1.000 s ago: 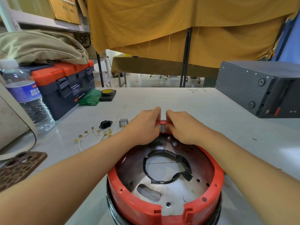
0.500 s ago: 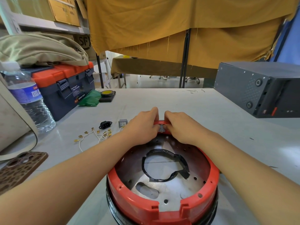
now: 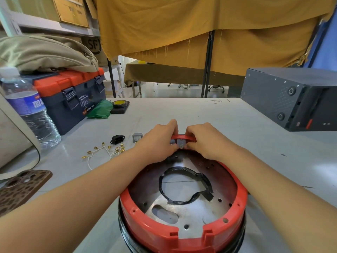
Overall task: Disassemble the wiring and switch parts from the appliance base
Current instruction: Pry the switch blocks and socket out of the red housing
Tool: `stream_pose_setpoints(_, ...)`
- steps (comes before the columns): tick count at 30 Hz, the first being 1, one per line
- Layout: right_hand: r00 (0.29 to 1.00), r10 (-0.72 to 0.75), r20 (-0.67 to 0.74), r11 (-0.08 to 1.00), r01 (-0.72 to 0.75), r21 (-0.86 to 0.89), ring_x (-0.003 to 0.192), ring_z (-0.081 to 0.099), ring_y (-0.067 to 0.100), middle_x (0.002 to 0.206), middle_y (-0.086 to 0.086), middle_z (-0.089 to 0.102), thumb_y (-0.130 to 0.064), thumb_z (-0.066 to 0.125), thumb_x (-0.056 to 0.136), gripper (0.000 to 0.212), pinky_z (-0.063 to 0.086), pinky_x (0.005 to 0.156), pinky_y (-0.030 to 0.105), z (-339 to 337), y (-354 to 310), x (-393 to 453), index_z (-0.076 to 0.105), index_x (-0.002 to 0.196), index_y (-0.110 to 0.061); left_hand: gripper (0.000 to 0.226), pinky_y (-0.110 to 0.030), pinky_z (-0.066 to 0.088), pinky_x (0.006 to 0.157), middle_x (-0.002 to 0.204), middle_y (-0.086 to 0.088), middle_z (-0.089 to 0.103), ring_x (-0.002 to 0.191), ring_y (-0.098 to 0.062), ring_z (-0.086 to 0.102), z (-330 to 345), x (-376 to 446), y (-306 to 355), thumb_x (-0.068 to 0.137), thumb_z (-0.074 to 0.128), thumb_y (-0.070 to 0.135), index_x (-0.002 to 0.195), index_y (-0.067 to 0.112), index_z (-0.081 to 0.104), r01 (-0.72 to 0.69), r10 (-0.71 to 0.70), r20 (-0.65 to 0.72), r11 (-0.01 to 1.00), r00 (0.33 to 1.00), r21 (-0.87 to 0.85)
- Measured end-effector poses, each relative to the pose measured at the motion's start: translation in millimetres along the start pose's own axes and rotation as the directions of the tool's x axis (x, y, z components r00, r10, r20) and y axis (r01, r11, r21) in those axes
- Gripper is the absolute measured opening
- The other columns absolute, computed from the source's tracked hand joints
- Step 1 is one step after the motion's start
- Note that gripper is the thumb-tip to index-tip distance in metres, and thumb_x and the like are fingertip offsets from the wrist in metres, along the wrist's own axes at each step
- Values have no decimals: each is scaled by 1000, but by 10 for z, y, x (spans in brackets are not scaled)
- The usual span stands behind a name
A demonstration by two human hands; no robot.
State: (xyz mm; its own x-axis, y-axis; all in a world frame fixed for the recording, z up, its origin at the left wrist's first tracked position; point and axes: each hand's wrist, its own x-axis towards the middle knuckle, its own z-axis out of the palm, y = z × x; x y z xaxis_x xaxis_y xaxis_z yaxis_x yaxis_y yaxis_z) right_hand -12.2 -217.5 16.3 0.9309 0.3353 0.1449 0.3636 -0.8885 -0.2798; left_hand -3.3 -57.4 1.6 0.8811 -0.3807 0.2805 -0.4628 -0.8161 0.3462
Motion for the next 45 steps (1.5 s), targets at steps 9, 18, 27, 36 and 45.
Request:
stream_pose_setpoints(9, 1000, -16, 21, 1000, 16, 3, 85, 56, 29, 98, 10, 57, -28, 62, 89, 17, 49, 76, 42, 1, 4, 15, 48, 89, -18, 26, -36, 43, 59, 80, -5, 56, 71, -24, 54, 6, -3, 9, 85, 62, 27, 91, 20, 38, -9, 9, -6, 1000, 1000, 21)
stream_pose_setpoints(18, 999, -18, 51, 1000, 18, -1, 83, 55, 29, 95, 10, 56, -26, 62, 90, 19, 49, 74, 43, -3, 12, 40, 45, 88, -17, 25, -34, 40, 57, 77, -3, 54, 70, -24, 53, -2, -10, 33, 87, 59, 29, 90, 20, 36, -17, 17, -5, 998, 1000, 53)
stream_pose_setpoints(27, 1000, -31, 0, 991, 30, -127, 72, 46, 28, 73, 1, 38, -20, 54, 93, 18, 27, 50, 32, 61, -2, 87, 38, 84, -19, 21, -41, 45, 63, 75, -6, 53, 71, -30, 53, 28, 21, 103, 84, 55, 17, 87, 17, 34, 7, -3, -37, 994, 999, 106)
stream_pose_setpoints(36, 1000, -9, -15, 999, 8, -47, 76, 50, 27, 85, 5, 49, -26, 57, 91, 15, 35, 60, 32, 53, 8, 59, 45, 86, -18, 24, -29, 38, 55, 74, 2, 55, 72, -21, 54, 8, 4, 65, 81, 64, 26, 88, 19, 43, 67, -68, -53, 998, 996, -20)
stream_pose_setpoints(45, 1000, -23, -10, 999, 23, -25, 79, 54, 27, 87, 4, 52, -21, 54, 90, 10, 38, 61, 32, 59, 15, 27, 46, 87, -19, 33, -29, 47, 81, 96, 4, 68, 89, -15, 60, -79, -10, 95, 84, 60, 28, 115, 19, 56, 180, -182, 10, 961, 983, -212)
